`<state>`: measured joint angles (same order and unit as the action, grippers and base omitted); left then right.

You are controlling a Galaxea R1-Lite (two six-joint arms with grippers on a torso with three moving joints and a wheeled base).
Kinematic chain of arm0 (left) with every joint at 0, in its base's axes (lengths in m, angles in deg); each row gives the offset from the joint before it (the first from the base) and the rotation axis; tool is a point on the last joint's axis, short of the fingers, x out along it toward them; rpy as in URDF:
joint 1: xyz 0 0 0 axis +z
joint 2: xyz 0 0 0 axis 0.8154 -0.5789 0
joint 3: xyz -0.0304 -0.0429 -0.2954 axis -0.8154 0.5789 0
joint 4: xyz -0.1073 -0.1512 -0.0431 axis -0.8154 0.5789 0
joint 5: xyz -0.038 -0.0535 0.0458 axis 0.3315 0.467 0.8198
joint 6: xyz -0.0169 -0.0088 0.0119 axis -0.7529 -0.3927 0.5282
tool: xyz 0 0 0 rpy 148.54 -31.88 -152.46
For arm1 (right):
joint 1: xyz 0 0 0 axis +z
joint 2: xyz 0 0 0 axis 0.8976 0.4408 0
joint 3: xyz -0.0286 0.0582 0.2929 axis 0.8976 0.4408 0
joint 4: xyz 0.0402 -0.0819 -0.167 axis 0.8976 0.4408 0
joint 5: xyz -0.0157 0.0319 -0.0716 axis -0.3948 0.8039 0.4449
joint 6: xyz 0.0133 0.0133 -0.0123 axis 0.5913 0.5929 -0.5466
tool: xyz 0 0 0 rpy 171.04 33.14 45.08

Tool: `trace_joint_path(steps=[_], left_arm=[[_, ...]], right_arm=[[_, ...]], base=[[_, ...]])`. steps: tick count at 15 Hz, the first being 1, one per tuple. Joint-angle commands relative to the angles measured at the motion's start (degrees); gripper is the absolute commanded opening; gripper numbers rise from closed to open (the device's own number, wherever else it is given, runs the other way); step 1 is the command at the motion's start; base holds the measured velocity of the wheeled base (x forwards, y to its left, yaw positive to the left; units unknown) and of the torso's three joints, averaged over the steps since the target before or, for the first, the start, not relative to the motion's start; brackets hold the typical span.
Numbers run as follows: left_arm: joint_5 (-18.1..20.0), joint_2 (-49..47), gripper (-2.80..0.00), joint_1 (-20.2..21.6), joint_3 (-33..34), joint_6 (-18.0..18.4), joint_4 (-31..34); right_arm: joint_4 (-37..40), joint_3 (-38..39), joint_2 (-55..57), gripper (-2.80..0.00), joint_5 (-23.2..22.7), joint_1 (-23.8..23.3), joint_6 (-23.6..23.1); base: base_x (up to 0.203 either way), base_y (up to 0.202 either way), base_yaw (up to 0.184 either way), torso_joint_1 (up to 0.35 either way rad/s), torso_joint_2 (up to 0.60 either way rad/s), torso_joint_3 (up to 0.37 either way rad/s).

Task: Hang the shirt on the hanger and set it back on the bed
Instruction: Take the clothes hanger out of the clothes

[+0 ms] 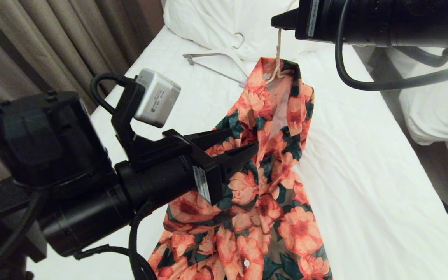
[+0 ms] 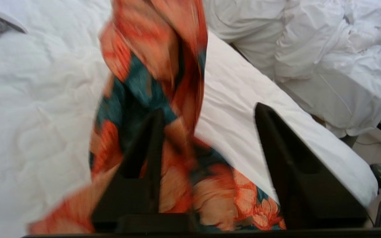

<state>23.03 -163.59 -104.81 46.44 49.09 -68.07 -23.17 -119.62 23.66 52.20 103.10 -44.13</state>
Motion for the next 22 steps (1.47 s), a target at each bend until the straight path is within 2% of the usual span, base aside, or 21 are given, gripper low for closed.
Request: trace_joint_path(steps=[1, 3, 6, 7, 8, 15, 22], left_arm=[[-0.1, 2.6, 0.0, 1.7, -1.4, 0.0, 2.4], [-0.1, 4.9, 0.0, 4.2, -3.2, -0.2, 4.9], [0.0, 5.4, 0.0, 9.2, -5.3, -0.5, 5.2], [0.2, 5.3, -2.59, 10.6, -5.5, -0.6, 5.1], [0.3, 5.4, -2.8, 11.2, -5.9, -0.7, 5.2], [0.2, 5.6, -2.8, 13.5, -7.1, -0.8, 5.3], [-0.1, 7.7, -2.8, 14.2, -7.9, -0.9, 5.7]], right_arm=[[0.1, 0.1, 0.1, -2.8, 0.0, -0.1, 0.0], [0.0, 0.3, 0.3, -2.8, 0.0, -0.2, 0.0], [-0.2, 0.2, 0.8, -2.8, 0.1, -0.3, -0.1], [-0.2, 0.2, 1.0, -2.8, 0.1, -0.4, -0.1], [-0.3, 0.2, 1.1, -2.8, 0.0, -0.6, -0.2], [-0.3, 0.1, 2.0, -2.8, 0.0, -3.1, -2.2], [-2.1, 0.2, 2.2, -2.8, 0.0, -3.3, -2.7]], base=[[0.0, 0.0, 0.0, 0.0, 0.0, 0.0], [0.0, 0.0, 0.0, 0.0, 0.0, 0.0], [0.0, 0.0, 0.0, 0.0, 0.0, 0.0], [0.0, 0.0, 0.0, 0.0, 0.0, 0.0], [0.0, 0.0, 0.0, 0.0, 0.0, 0.0], [0.0, 0.0, 0.0, 0.008, -0.03, -0.025], [0.0, 0.0, 0.0, 0.12, -0.45, -0.327]])
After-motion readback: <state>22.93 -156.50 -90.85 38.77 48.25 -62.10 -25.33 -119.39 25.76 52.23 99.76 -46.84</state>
